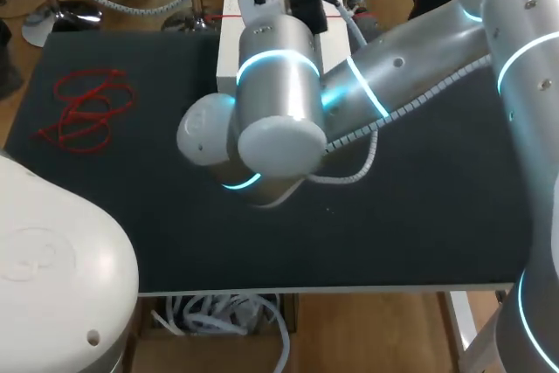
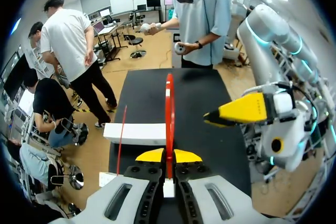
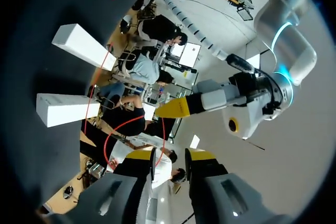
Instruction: Grab the tape and strap the tape.
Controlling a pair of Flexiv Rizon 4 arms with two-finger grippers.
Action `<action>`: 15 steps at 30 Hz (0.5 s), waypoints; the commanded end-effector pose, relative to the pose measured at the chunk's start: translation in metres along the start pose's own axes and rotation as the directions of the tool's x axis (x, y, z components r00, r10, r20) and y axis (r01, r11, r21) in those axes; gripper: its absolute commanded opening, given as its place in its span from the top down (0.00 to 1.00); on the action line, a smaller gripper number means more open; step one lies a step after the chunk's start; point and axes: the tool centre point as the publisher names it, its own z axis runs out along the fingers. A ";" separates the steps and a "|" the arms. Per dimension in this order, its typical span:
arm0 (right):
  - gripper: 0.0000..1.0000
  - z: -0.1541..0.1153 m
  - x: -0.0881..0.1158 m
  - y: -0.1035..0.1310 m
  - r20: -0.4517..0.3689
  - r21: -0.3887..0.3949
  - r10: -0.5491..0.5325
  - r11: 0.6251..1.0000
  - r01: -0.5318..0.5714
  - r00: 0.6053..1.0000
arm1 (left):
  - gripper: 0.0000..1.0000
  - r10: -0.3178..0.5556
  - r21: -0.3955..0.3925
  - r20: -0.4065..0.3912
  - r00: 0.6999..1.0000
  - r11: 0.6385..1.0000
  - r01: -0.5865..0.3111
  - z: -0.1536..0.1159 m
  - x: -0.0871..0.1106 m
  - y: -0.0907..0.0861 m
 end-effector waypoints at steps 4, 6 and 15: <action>0.00 -0.016 0.006 -0.031 0.017 -0.100 0.002 0.995 0.000 1.000 | 1.00 -0.001 -0.005 0.000 1.000 1.000 0.001 -0.006 0.006 0.013; 0.00 -0.016 0.006 -0.031 0.017 -0.100 0.002 0.995 0.000 1.000 | 1.00 0.003 -0.017 -0.009 1.000 1.000 -0.003 -0.013 0.011 0.034; 0.00 -0.016 0.006 -0.031 0.017 -0.100 0.002 0.995 0.000 1.000 | 1.00 0.012 -0.101 -0.046 0.999 0.995 -0.016 -0.057 0.028 0.162</action>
